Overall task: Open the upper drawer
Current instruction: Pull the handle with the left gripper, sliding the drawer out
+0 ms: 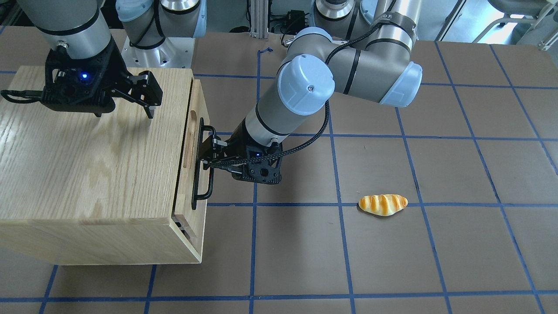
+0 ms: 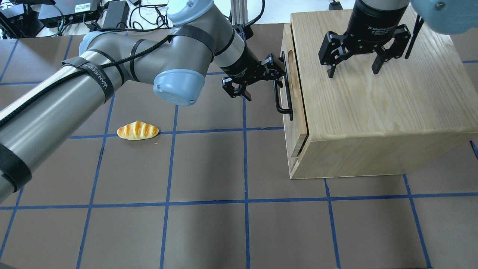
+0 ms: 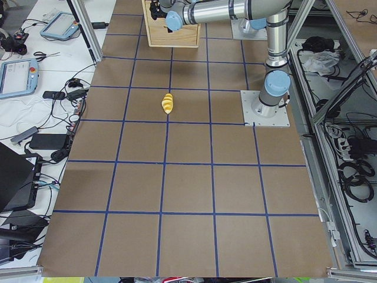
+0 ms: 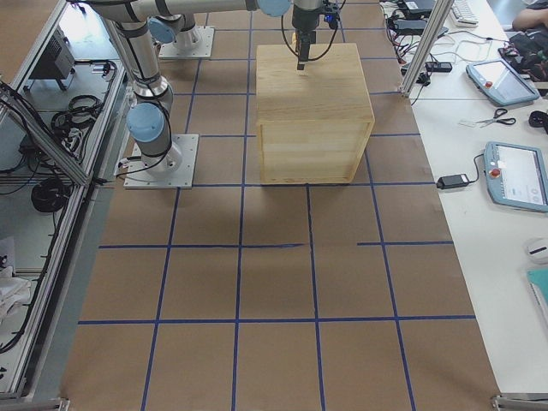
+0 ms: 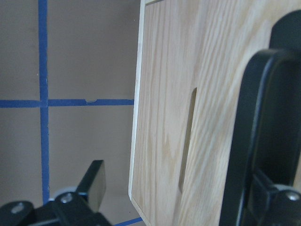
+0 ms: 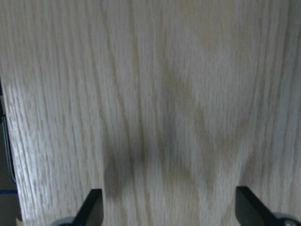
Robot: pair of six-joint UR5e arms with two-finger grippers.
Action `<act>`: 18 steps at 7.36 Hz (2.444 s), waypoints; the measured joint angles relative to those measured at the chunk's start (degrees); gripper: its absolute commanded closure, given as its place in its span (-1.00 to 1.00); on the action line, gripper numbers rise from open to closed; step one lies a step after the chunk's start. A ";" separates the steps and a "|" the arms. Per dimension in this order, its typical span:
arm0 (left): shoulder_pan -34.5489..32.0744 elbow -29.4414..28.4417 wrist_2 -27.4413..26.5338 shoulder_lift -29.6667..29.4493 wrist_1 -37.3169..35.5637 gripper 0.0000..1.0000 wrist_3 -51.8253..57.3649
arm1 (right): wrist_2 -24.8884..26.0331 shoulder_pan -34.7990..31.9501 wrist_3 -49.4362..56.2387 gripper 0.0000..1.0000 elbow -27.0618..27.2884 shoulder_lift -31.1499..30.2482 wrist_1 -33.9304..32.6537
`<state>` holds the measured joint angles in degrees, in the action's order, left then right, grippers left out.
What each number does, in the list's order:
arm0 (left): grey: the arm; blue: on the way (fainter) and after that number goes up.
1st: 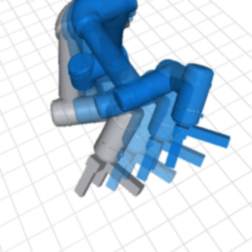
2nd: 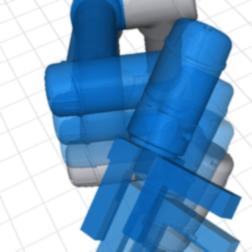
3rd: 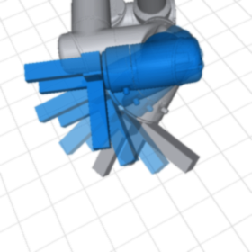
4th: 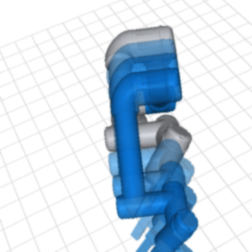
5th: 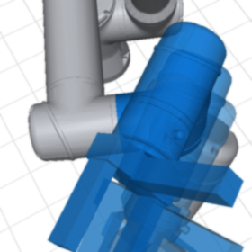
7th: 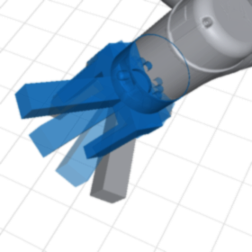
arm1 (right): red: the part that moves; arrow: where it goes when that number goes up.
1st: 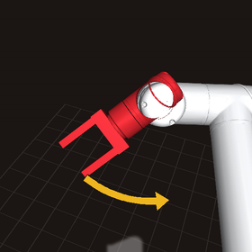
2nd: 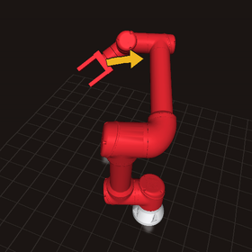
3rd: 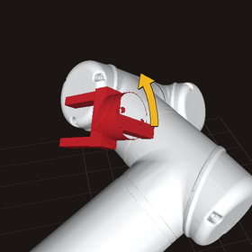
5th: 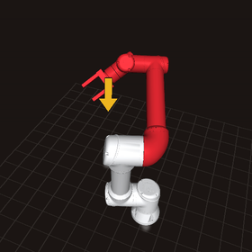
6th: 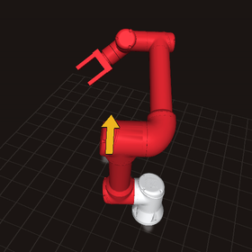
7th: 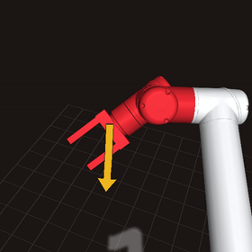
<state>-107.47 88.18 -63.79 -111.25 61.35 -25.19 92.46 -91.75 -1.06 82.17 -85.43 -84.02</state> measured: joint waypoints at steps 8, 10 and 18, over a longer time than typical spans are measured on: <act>2.46 1.00 -1.96 1.57 0.98 -1.00 4.97 | 0.00 -0.01 -0.02 -1.00 -0.02 0.00 0.00; 3.54 1.50 -1.95 2.35 1.44 -1.00 6.35 | 0.00 -0.01 -0.05 -1.00 -0.06 0.00 0.00; 9.14 2.35 -3.97 6.12 10.30 -1.00 15.24 | 0.00 0.02 -0.08 -1.00 -0.05 0.00 0.00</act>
<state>-98.33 90.53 -67.76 -105.13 71.65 -9.95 92.46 -91.73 -1.14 82.12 -85.43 -84.02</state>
